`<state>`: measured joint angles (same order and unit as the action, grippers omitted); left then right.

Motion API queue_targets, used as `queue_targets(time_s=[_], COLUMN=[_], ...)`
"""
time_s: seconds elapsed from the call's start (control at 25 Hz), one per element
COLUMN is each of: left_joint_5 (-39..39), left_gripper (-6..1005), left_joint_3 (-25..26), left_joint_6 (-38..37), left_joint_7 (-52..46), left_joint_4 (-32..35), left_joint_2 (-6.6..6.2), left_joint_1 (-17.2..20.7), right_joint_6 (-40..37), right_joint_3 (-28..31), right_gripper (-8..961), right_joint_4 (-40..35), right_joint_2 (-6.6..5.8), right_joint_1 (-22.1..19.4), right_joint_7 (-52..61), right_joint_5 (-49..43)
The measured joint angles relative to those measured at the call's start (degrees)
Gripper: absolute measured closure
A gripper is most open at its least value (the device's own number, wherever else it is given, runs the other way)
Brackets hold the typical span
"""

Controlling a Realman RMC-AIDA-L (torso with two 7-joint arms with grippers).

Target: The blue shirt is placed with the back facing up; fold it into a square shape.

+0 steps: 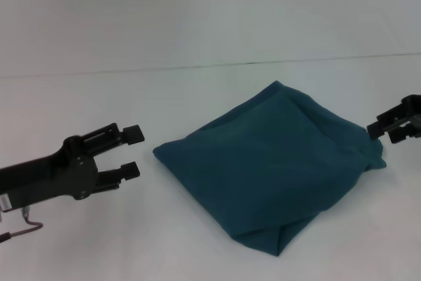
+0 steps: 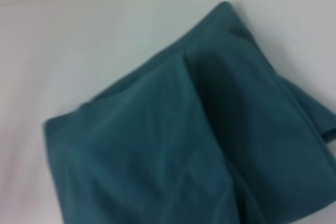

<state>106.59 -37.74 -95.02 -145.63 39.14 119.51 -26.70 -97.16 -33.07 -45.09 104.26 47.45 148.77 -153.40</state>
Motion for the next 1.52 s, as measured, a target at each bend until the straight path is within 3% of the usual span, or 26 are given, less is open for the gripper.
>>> queue_targets(time_s=[0.2, 1.12, 1.24, 1.36, 1.52], left_joint_5=[0.1, 0.2, 0.2, 0.2, 0.2], left_gripper=[63, 62, 63, 63, 62], left_joint_3=[0.1, 0.2, 0.2, 0.0, -0.5], left_joint_6=[-0.3, -0.2, -0.2, 0.0, 0.2], left_joint_7=[0.1, 0.1, 0.1, 0.1, 0.2], left_joint_4=[0.1, -0.1, -0.2, -0.1, -0.1], left_joint_2=[0.02, 0.01, 0.07, 0.12, 0.23], left_joint_1=[0.3, -0.1, -0.1, -0.1, -0.2], right_joint_6=[4.3, 5.6, 8.0, 12.5, 16.0], right_joint_3=[-1.3, -1.6, -1.4, -1.7, -2.9], right_gripper=[354, 352, 352, 352, 351], right_joint_4=[1.3, 2.0, 2.5, 4.3, 6.2], right_joint_2=[0.95, 0.98, 1.75, 4.02, 5.15], right_joint_1=[0.8, 1.3, 1.3, 1.3, 1.8], right_joint_7=[1.0, 1.3, 1.4, 0.1, -0.8], right_joint_5=[-0.6, -0.5, -0.3, 1.2, 2.0])
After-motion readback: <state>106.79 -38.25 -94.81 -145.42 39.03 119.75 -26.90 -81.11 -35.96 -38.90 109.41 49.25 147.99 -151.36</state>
